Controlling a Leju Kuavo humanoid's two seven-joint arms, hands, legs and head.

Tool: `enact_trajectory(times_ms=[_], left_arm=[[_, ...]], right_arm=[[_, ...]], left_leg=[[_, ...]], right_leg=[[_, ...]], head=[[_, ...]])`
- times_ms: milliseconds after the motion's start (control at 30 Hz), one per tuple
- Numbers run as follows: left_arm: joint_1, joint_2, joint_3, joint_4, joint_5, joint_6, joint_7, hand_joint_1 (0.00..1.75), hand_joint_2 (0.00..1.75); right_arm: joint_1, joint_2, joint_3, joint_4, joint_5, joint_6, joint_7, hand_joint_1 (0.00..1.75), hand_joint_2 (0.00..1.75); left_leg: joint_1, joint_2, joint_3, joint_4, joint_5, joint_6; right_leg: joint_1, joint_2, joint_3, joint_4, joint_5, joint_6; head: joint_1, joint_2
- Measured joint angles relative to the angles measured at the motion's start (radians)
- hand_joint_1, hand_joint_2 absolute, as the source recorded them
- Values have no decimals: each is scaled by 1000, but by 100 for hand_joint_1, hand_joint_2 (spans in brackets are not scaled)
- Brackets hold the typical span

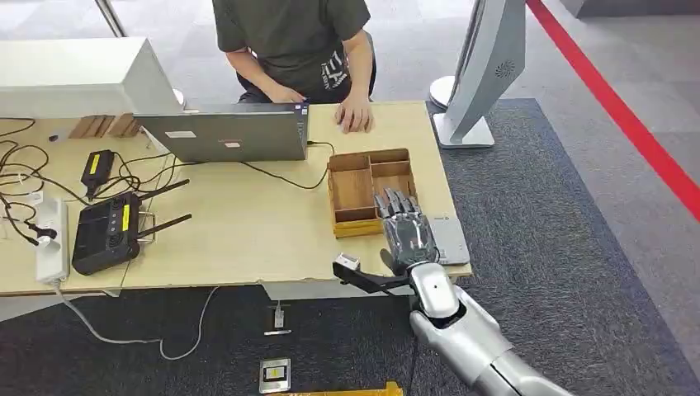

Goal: Pass the card to the sensor for recognition and then transmit it.

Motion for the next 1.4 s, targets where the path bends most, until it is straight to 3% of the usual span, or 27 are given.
enact_trajectory(times_ms=[633, 1133, 1400], left_arm=[[0, 4, -3, 0, 0, 5, 18, 0, 0], [0, 5, -3, 0, 4, 6, 18, 0, 0], [0, 6, -10, 0, -19, -14, 19, 0, 0]], right_arm=[[-31, 24, 0, 101, 25, 2, 0, 0, 175], [-127, 47, 7, 228, 72, 8, -6, 0, 175], [-178, 49, 8, 272, 87, 54, 2, 0, 175]], left_leg=[[0, 0, 0, 0, 0, 0], [0, 0, 0, 0, 0, 0], [0, 0, 0, 0, 0, 0]], right_leg=[[0, 0, 0, 0, 0, 0], [0, 0, 0, 0, 0, 0], [0, 0, 0, 0, 0, 0]], head=[[0, 0], [0, 0], [0, 0]])
